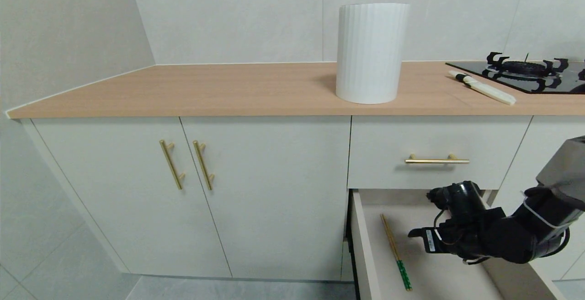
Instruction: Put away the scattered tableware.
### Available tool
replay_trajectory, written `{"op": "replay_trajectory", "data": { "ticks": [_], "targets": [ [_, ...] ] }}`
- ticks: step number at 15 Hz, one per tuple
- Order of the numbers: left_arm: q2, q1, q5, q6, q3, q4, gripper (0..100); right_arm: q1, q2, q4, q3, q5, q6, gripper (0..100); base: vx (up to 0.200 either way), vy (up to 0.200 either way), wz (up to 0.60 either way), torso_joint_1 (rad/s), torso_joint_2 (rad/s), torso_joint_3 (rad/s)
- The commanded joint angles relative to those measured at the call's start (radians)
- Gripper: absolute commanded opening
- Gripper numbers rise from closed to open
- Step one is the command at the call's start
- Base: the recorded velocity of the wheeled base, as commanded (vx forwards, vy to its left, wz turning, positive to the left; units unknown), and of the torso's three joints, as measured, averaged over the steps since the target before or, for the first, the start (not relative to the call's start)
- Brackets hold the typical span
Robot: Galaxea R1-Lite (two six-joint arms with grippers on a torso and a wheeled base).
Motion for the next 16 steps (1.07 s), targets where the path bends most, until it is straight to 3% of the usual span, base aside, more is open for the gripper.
{"op": "replay_trajectory", "data": {
  "ticks": [1,9,16],
  "targets": [
    [0.000,0.000,0.001,0.000,0.000,0.000,100,-0.006,0.076,-0.002,-0.005,0.003,0.000,0,0.000,0.000,0.00,0.000,0.00,0.000],
    [0.000,0.000,0.001,0.000,0.000,0.000,100,-0.034,0.178,-0.111,-0.019,0.008,-0.004,0,0.000,0.000,0.00,0.000,0.00,0.000],
    [0.000,0.000,0.001,0.000,0.000,0.000,100,-0.028,0.204,-0.109,-0.005,0.005,-0.009,0,0.000,0.000,0.00,0.000,0.00,0.000]
  ]
}}
